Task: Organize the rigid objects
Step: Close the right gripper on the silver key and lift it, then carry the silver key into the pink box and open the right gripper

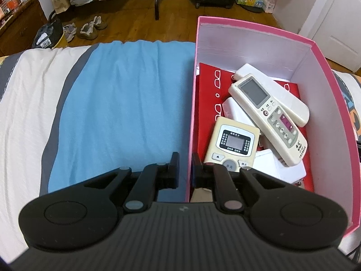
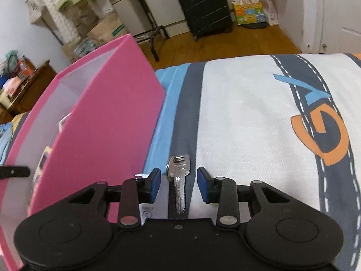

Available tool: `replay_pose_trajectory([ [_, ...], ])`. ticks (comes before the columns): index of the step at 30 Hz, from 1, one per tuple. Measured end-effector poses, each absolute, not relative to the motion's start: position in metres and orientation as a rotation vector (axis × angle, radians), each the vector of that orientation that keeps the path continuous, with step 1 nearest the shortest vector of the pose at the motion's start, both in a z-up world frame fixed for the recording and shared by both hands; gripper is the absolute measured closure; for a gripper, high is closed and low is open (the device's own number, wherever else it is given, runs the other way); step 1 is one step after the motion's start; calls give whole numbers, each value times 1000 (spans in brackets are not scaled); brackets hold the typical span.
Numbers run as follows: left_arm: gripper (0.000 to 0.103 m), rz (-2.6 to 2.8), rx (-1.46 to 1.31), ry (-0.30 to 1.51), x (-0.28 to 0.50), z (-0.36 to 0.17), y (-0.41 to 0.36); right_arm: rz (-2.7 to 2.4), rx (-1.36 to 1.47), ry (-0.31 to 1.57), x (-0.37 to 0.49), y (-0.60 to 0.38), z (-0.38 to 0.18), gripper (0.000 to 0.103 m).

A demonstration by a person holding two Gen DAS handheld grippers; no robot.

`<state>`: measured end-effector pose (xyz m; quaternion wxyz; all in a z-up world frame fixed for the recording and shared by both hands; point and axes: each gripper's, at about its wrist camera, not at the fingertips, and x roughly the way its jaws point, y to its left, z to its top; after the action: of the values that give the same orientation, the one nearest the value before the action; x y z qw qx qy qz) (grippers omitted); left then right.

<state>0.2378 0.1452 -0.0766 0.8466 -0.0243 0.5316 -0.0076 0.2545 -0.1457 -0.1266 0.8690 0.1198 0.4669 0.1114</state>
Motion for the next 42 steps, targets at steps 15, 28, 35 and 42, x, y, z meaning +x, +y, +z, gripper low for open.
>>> replay_pose_trajectory([
  [15, 91, -12, -38, 1130, 237, -77, 142, 222, 238, 867, 229, -155, -87, 99],
  [28, 94, -17, -57, 1142, 237, -77, 145, 250, 274, 701, 190, -167, -11, 99],
  [35, 96, -23, -14, 1120, 234, -74, 139, 323, 279, 616, 170, -160, 17, 99],
  [42, 96, -8, -10, 1102, 232, -71, 137, 473, 280, 617, 177, -140, 27, 99],
])
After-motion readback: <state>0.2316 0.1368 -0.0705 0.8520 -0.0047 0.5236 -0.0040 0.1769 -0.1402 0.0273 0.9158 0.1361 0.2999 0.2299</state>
